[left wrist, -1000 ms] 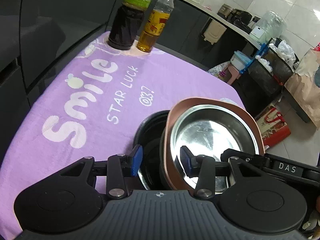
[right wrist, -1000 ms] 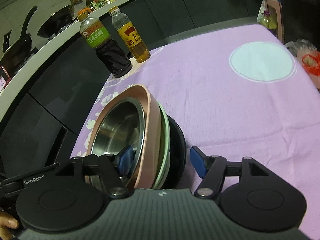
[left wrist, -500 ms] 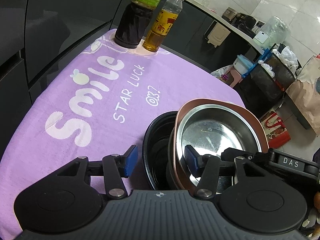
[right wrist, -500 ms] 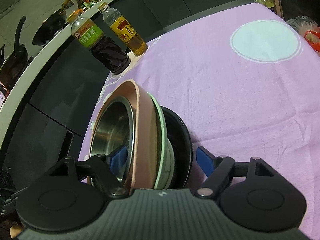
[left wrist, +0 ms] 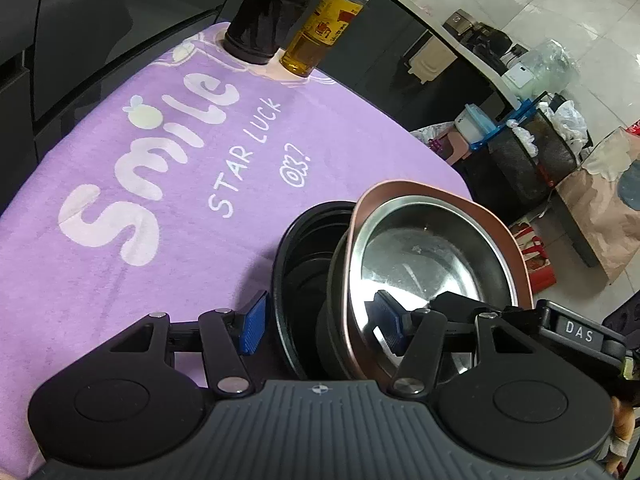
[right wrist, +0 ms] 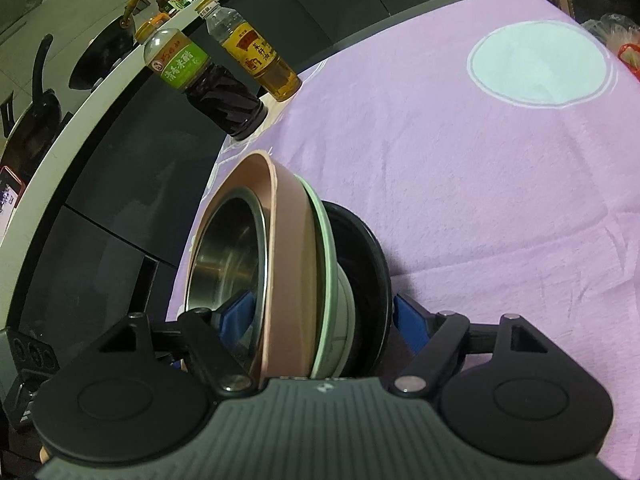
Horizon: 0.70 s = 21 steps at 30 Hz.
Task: Organize plates and bowls
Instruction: 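Tilt and lower the stacked dishes onto the black bowl with both grippers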
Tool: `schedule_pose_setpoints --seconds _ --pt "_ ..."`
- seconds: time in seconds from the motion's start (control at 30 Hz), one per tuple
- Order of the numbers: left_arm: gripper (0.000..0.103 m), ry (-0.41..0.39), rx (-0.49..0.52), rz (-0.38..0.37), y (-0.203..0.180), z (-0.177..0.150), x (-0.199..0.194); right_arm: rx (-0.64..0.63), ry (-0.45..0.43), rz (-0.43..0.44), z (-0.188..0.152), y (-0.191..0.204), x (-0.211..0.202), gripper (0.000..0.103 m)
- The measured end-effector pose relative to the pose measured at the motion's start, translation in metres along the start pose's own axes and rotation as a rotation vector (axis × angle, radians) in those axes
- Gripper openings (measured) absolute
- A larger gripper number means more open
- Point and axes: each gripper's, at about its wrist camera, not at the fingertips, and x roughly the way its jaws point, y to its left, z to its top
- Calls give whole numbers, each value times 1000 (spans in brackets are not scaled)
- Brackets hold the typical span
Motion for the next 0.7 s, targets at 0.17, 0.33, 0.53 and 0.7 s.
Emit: schedule_pose_setpoints --seconds 0.17,0.33,0.53,0.7 --pt "53 -13 42 0 -6 -3 -1 -19 14 10 -2 4 4 73" --pt "52 -37 97 11 -16 -4 -5 -58 -13 -25 -6 13 2 72" --pt "52 -32 97 12 -17 0 -3 -41 -19 -31 -1 13 -2 72" --pt "52 -29 98 12 -17 4 -1 -33 -15 -39 2 13 0 72"
